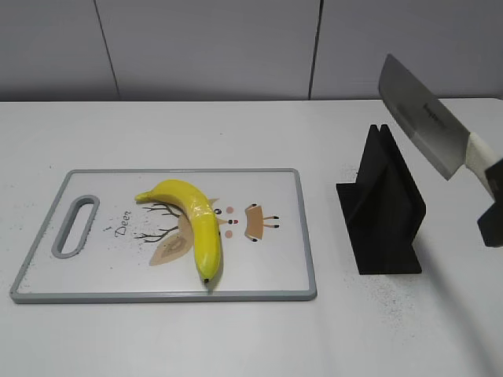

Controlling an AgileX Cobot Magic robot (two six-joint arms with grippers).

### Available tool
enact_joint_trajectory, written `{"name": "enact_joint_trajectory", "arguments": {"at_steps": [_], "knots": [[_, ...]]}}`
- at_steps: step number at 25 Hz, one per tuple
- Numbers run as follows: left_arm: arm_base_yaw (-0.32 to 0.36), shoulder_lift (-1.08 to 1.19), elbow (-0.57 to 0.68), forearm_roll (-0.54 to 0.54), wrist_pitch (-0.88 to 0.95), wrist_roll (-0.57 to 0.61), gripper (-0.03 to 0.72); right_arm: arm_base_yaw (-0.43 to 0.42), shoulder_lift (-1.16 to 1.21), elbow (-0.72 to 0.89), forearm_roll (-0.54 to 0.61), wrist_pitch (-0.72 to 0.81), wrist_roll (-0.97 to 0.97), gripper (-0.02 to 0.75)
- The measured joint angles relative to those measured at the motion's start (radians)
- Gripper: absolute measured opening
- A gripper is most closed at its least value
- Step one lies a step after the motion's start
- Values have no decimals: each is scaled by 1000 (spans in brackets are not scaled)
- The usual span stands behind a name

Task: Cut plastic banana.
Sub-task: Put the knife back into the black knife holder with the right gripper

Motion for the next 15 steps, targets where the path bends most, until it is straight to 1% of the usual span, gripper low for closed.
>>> {"name": "enact_joint_trajectory", "arguments": {"at_steps": [3,8,12,15], "knots": [[0,-71,24,-6,3,0,583,0,-24,24,-13,-1,28,160],[0,-79,68,-8,0,-2,583,0,-27,61,-38,-20,62,160],[0,-79,101,-11,-90,-3,583,0,-22,64,-59,-73,73,160],[0,-79,115,-13,-113,-4,583,0,-3,64,-63,-115,76,160]]}}
